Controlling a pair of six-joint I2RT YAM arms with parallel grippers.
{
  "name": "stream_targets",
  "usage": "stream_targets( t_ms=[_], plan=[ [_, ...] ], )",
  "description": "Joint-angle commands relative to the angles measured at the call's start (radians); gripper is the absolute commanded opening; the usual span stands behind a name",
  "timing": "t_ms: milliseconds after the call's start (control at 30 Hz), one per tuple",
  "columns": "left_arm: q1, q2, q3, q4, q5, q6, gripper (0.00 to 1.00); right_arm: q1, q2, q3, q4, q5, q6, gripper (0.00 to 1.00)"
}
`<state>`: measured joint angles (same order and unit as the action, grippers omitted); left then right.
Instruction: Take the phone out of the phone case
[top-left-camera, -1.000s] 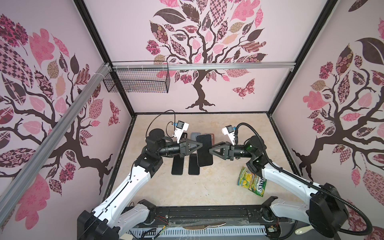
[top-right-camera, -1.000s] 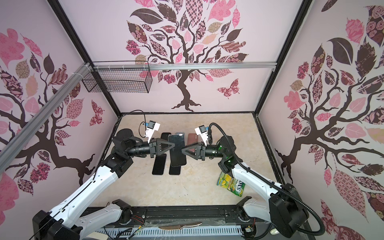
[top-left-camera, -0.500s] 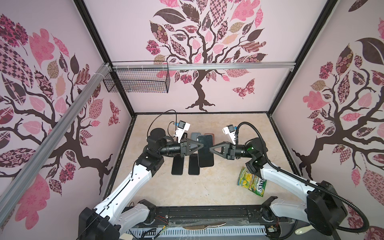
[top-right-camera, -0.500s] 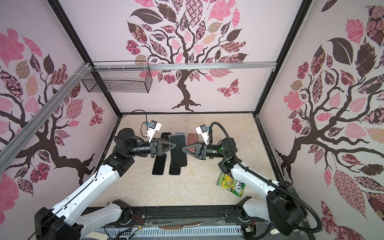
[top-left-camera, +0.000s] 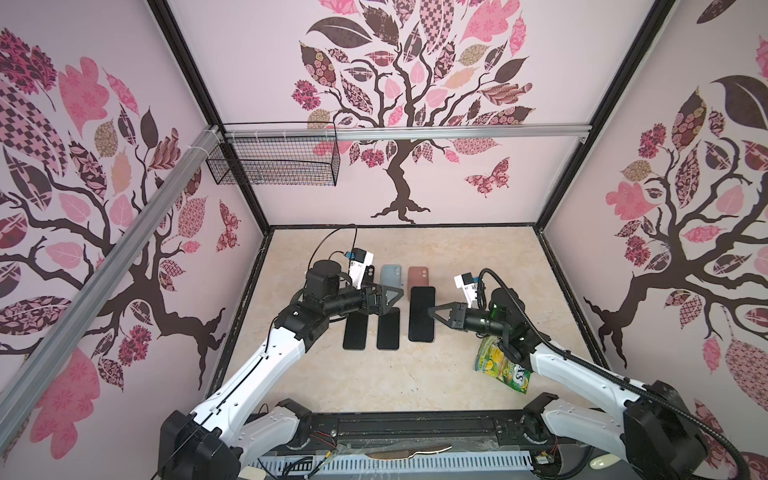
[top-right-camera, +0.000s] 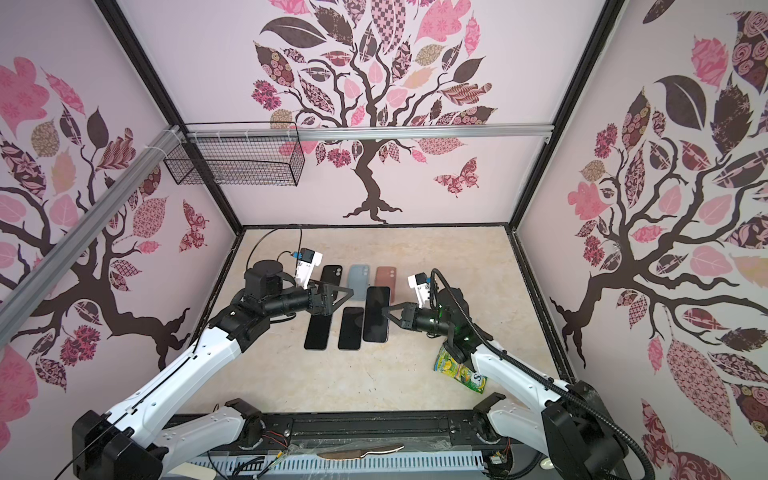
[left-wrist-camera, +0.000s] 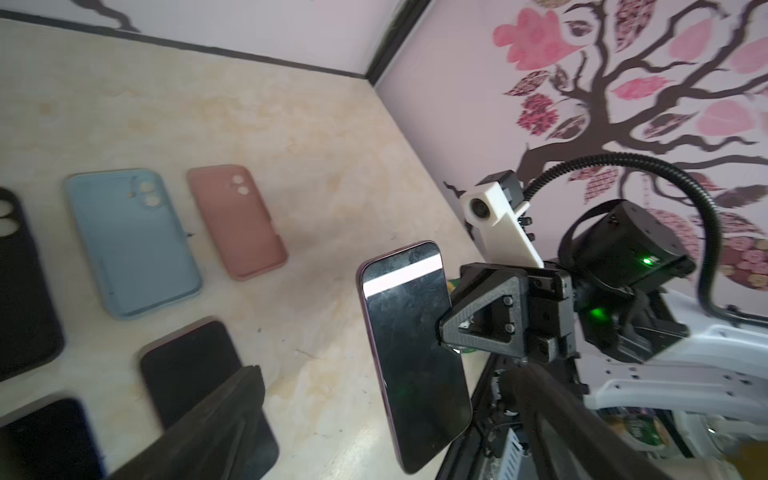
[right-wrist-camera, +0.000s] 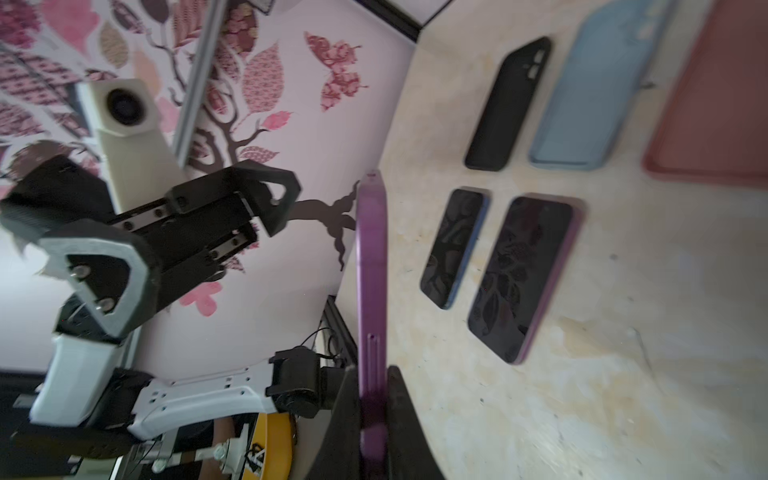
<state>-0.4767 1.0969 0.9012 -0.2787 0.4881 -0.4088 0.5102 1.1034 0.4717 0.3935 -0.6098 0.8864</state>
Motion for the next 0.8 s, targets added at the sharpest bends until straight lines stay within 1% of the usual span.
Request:
stream_targets(
  t_ms=[0, 100, 233, 367, 567, 767],
  plan=[
    [-0.036, 0.012, -0.016, -0.134, -0.198, 0.092, 0.98, 0.000, 0.026, 0.000, -0.088, 0.108, 0.024, 0.00],
    [-0.046, 0.002, -0.027, -0.141, -0.219, 0.094, 0.98, -0.001, 0.107, 0.023, -0.118, 0.112, 0.050, 0.00],
    [-0.046, -0.024, -0.040, -0.145, -0.236, 0.104, 0.98, 0.000, 0.224, 0.072, -0.110, 0.067, 0.056, 0.00],
    [-0.046, -0.047, -0.044, -0.157, -0.249, 0.113, 0.98, -0.003, 0.335, 0.119, -0.116, 0.055, 0.030, 0.00],
    [-0.046, -0.067, -0.045, -0.176, -0.249, 0.124, 0.98, -0.016, 0.485, 0.199, -0.111, -0.016, 0.007, 0.00],
    [-0.046, -0.076, -0.044, -0.187, -0.241, 0.131, 0.98, -0.035, 0.566, 0.272, -0.182, -0.034, -0.062, 0.00]
  ],
)
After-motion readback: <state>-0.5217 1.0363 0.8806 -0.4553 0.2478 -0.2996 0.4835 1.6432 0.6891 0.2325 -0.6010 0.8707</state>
